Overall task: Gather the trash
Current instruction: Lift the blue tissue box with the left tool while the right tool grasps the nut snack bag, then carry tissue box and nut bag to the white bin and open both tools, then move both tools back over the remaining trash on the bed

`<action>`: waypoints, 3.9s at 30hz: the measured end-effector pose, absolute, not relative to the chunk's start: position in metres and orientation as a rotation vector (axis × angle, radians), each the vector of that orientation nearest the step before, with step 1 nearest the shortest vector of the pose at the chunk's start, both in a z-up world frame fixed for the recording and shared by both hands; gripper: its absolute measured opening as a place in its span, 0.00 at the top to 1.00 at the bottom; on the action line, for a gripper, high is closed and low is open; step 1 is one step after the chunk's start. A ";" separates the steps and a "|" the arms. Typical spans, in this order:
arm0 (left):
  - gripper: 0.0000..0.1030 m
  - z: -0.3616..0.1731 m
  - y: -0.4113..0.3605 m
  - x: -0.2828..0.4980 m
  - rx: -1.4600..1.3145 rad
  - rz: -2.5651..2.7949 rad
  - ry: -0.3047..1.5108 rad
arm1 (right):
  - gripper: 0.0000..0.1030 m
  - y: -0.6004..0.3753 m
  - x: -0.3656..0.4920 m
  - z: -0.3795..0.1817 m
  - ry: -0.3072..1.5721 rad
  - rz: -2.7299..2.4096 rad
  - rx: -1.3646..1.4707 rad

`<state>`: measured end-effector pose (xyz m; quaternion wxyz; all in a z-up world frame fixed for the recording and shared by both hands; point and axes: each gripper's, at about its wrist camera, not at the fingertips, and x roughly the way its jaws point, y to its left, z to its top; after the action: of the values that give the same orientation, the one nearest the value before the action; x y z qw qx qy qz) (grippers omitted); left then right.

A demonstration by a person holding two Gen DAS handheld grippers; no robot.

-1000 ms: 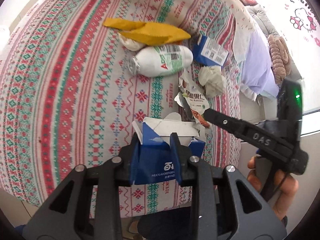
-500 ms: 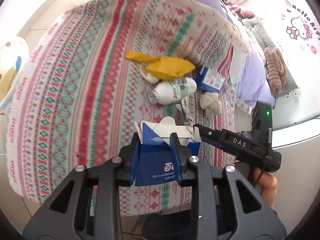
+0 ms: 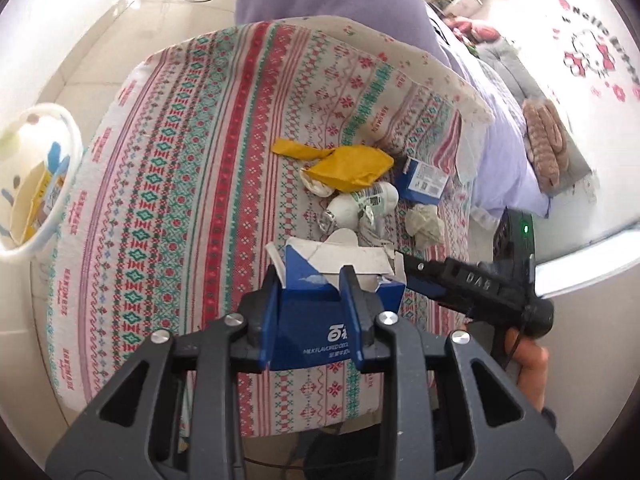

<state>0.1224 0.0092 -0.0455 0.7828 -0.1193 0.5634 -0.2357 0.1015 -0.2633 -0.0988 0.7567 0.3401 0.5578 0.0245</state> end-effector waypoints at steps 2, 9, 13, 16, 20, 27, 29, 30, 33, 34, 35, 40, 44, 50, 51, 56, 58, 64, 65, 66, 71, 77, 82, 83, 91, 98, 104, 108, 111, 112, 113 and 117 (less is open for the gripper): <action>0.70 -0.044 0.003 0.119 -0.172 -0.497 1.194 | 0.30 -0.260 0.103 -0.101 1.208 0.083 0.813; 0.70 -0.047 -0.008 0.111 -0.059 -0.523 1.186 | 0.30 -0.228 0.117 -0.122 1.242 0.166 0.964; 0.70 -0.049 -0.007 0.112 -0.047 -0.517 1.187 | 0.39 -0.222 0.125 -0.132 1.250 0.139 0.997; 0.70 -0.048 -0.001 0.112 -0.039 -0.495 1.178 | 0.50 -0.221 0.126 -0.125 1.207 0.096 0.982; 0.70 -0.049 0.005 0.114 -0.047 -0.483 1.176 | 0.57 -0.225 0.127 -0.111 1.138 0.079 0.964; 0.70 -0.037 0.026 0.125 -0.090 -0.440 1.139 | 0.59 -0.210 0.130 -0.080 1.091 0.112 0.773; 0.70 -0.031 0.040 0.132 -0.113 -0.410 1.117 | 0.59 -0.203 0.130 -0.072 1.074 0.111 0.714; 0.70 -0.029 0.047 0.135 -0.127 -0.396 1.109 | 0.59 -0.201 0.130 -0.067 1.062 0.115 0.680; 0.70 -0.021 0.079 0.148 -0.193 -0.337 1.083 | 0.59 -0.193 0.130 -0.057 1.034 0.140 0.607; 0.70 -0.020 0.088 0.151 -0.212 -0.320 1.077 | 0.59 -0.189 0.131 -0.055 1.030 0.150 0.583; 0.70 -0.018 0.104 0.157 -0.241 -0.288 1.067 | 0.59 -0.184 0.132 -0.053 1.028 0.161 0.565; 0.70 -0.018 0.160 0.171 -0.329 -0.152 1.043 | 0.59 -0.156 0.140 -0.050 1.030 0.219 0.479; 0.70 -0.031 0.197 0.179 -0.405 -0.065 1.060 | 0.59 -0.137 0.144 -0.044 1.017 0.265 0.417; 0.70 -0.045 0.223 0.188 -0.426 0.016 1.080 | 0.59 -0.086 0.163 -0.040 1.001 0.340 0.310; 0.70 -0.047 0.227 0.189 -0.420 0.028 1.080 | 0.59 -0.082 0.160 -0.037 1.003 0.350 0.301; 0.70 -0.055 0.245 0.194 -0.418 0.099 1.089 | 0.59 -0.034 0.169 -0.039 1.019 0.409 0.236; 0.70 -0.061 0.251 0.197 -0.431 0.108 1.101 | 0.59 -0.011 0.173 -0.041 1.027 0.430 0.200; 0.52 -0.073 0.268 0.204 -0.528 0.145 1.126 | 0.59 0.043 0.191 -0.050 1.044 0.486 0.162; 0.44 -0.073 0.270 0.204 -0.542 0.150 1.127 | 0.59 0.050 0.193 -0.050 1.042 0.495 0.158; 0.36 -0.071 0.273 0.203 -0.558 0.154 1.120 | 0.59 0.059 0.197 -0.050 1.039 0.505 0.148; 0.35 -0.057 0.284 0.195 -0.622 0.153 1.060 | 0.58 0.102 0.208 -0.057 1.038 0.534 0.083; 0.35 -0.053 0.295 0.188 -0.685 0.184 1.033 | 0.55 0.134 0.212 -0.069 1.045 0.548 0.017; 0.35 -0.051 0.300 0.185 -0.704 0.199 1.018 | 0.41 0.146 0.215 -0.083 1.077 0.554 -0.003; 0.35 -0.051 0.299 0.185 -0.701 0.197 1.020 | 0.38 0.145 0.215 -0.084 1.077 0.539 -0.006; 0.35 -0.047 0.284 0.188 -0.680 0.159 1.027 | 0.37 0.100 0.200 -0.071 1.071 0.499 0.022; 0.35 -0.038 0.236 0.189 -0.576 0.051 1.057 | 0.37 0.031 0.184 -0.040 1.071 0.422 0.085; 0.35 -0.033 0.178 0.186 -0.486 -0.078 1.089 | 0.36 -0.029 0.159 -0.003 1.038 0.350 0.101; 0.34 -0.028 0.137 0.180 -0.401 -0.153 1.096 | 0.35 -0.066 0.142 0.014 1.026 0.292 0.109; 0.31 -0.024 0.106 0.177 -0.316 -0.211 1.093 | 0.33 -0.104 0.130 0.026 0.999 0.223 0.104; 0.30 -0.023 0.097 0.175 -0.298 -0.223 1.093 | 0.32 -0.117 0.126 0.029 0.991 0.199 0.110; 0.29 -0.023 0.086 0.174 -0.277 -0.237 1.093 | 0.30 -0.131 0.122 0.033 0.981 0.173 0.123; 0.28 -0.025 0.038 0.169 -0.189 -0.321 1.106 | 0.28 -0.199 0.108 0.038 0.946 0.032 0.205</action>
<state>0.1686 0.0375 -0.0248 0.8345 -0.0891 0.5222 -0.1515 0.1085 -0.1992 0.0379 0.8850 0.0984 0.4549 0.0154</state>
